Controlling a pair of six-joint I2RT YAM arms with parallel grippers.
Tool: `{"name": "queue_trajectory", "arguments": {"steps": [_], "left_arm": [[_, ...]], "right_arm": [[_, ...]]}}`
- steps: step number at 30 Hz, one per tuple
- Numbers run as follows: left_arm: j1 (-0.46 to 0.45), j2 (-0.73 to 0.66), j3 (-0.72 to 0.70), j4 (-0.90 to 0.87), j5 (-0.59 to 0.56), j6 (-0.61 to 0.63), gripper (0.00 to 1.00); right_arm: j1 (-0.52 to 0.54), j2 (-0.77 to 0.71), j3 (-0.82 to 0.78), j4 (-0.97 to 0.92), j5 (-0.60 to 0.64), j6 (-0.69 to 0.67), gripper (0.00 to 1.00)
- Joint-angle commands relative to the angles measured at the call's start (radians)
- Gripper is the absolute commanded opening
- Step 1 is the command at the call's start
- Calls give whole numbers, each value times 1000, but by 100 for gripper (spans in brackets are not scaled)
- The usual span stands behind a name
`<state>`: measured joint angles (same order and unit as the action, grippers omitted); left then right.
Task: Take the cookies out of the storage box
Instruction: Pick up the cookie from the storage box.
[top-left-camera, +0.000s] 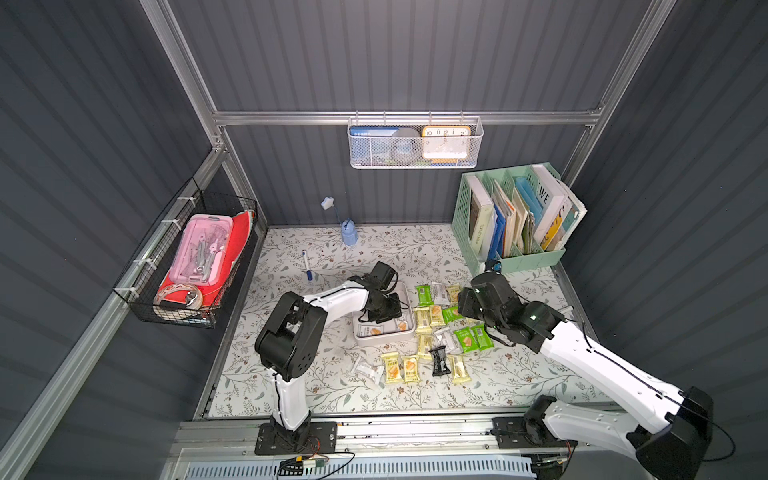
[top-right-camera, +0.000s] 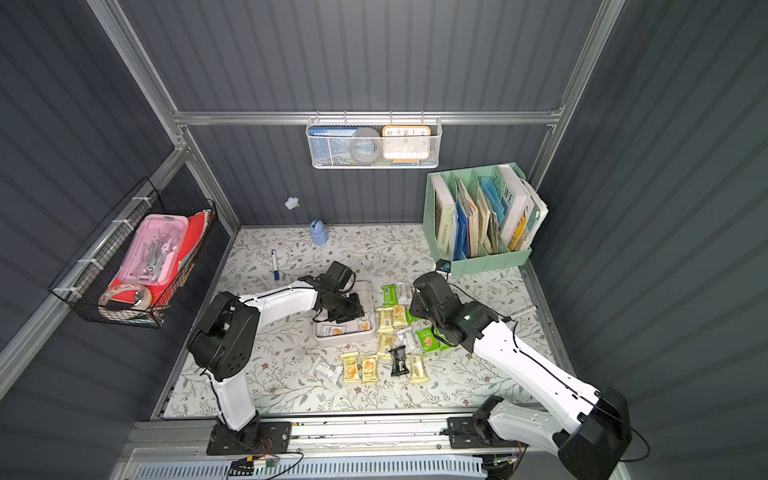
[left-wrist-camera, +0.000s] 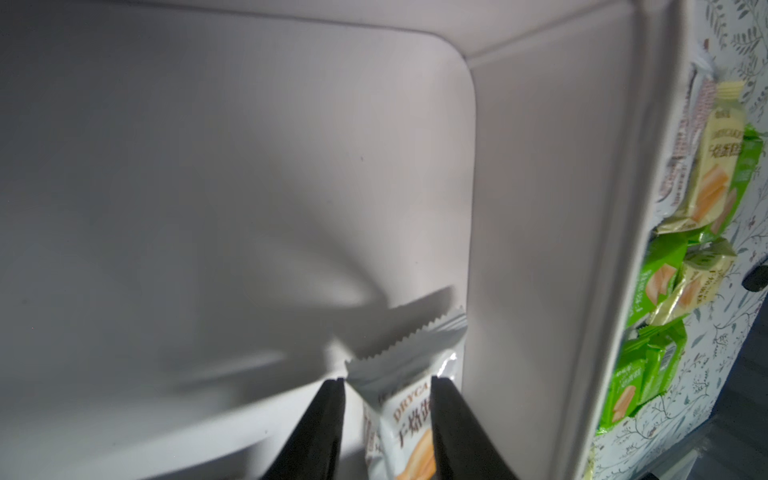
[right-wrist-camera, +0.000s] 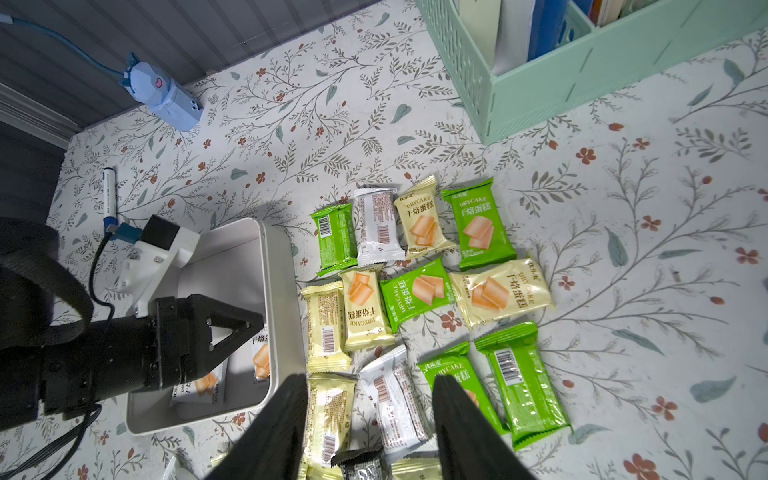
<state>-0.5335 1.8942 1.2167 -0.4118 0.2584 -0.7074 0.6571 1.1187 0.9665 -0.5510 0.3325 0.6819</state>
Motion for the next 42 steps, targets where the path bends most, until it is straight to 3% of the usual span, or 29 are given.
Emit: {"name": "queue_trajectory", "arguments": {"steps": [1, 14, 23, 30, 36, 42], "left_arm": [[-6, 15, 12, -8, 5, -9, 34], [-5, -53, -13, -26, -26, 0, 0], [17, -128, 53, -111, -91, 20, 0], [65, -229, 61, -180, -111, 17, 0], [139, -366, 23, -246, -74, 8, 0], [205, -515, -63, -306, -127, -14, 0]], "right_arm": [[-3, -13, -5, -26, -7, -1, 53], [-4, -53, -9, -45, 2, -1, 53], [-3, -110, -15, -39, 4, -12, 53], [-2, -120, -18, -15, -77, 15, 50], [3, -63, -13, 13, -160, 56, 49], [8, -17, 15, 27, -203, 53, 49]]}}
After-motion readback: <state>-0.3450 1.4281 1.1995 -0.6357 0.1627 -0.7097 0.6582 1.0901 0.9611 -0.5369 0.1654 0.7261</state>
